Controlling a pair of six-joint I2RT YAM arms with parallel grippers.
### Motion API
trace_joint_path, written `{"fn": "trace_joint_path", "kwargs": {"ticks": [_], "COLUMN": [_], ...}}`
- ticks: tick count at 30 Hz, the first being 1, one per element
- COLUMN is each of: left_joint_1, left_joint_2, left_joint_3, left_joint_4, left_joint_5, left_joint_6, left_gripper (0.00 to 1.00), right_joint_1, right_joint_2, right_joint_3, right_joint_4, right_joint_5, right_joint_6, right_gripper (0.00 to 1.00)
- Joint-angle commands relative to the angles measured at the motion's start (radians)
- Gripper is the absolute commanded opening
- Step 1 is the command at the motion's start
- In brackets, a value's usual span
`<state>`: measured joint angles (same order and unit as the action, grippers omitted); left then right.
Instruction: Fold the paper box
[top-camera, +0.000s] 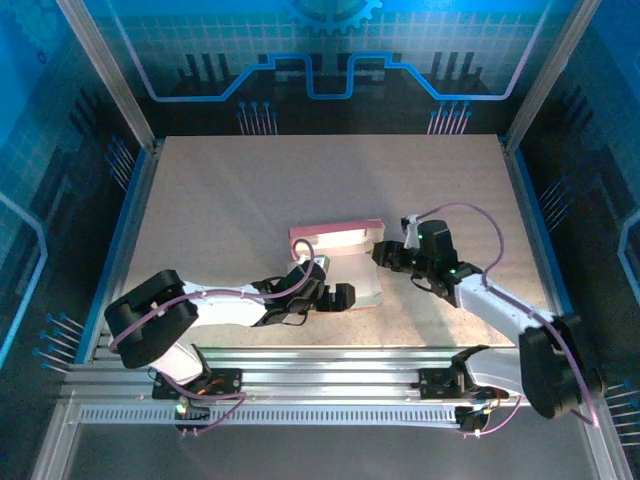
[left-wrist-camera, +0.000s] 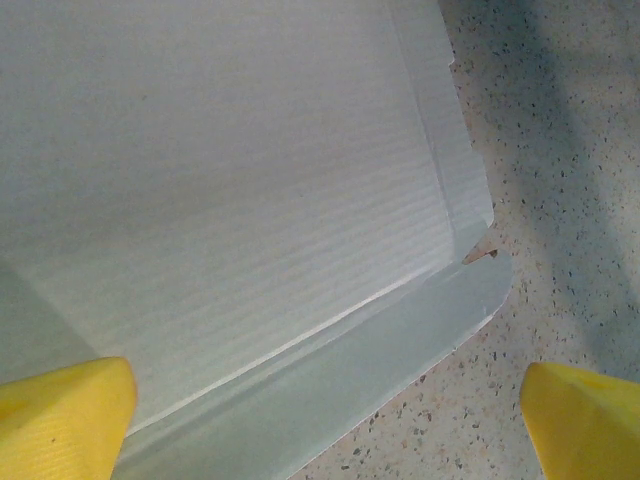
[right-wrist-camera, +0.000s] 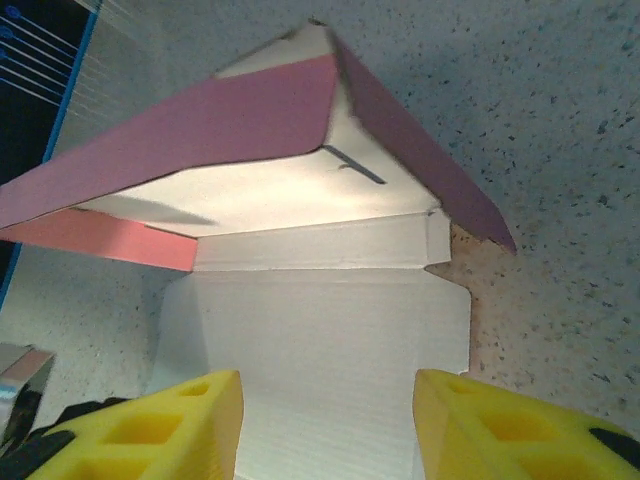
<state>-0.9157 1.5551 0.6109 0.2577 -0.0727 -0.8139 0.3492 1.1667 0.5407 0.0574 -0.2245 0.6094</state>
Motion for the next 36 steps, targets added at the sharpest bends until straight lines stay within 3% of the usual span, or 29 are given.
{"fn": "trace_joint_path", "kwargs": {"ticks": [1,6,16,22,31,36], "left_joint_1": [-0.010,-0.010,-0.009,-0.010,-0.009,-0.010], "left_joint_2": [0.045,0.055,0.047,0.042,0.040,0.036], "left_joint_3": [-0.002,0.001,0.000,0.005,0.007,0.000], "left_joint_4": [-0.039,-0.031,-0.040,-0.050,-0.054,-0.049], "left_joint_5": [0.028,0.031,0.030,0.030,0.033,0.031], "left_joint_6": [-0.014,-0.014,-0.016,-0.013,-0.008,-0.010], "left_gripper": [0.99,0.99,0.99,0.99,0.99,0.99], "right_joint_1": [-0.014,-0.007,0.025,0.042,0.052,0.047], "right_joint_2": [-0.066,-0.055,0.215,0.280,0.332,0.343], "right_joint_3": [0.095,0.264,0.526,0.541,0.519,0.512], "right_joint_4": [-0.206,-0.362,-0.472,-0.465,-0.377,-0.343], "right_joint_5": [-0.024,-0.031,0.028,0.063,0.001,-0.028], "right_joint_6": [-0.081,-0.111,-0.153,-0.092,-0.020,0.011], "right_gripper": [0.50,0.55,0.55,0.51,0.48,0.39]}}
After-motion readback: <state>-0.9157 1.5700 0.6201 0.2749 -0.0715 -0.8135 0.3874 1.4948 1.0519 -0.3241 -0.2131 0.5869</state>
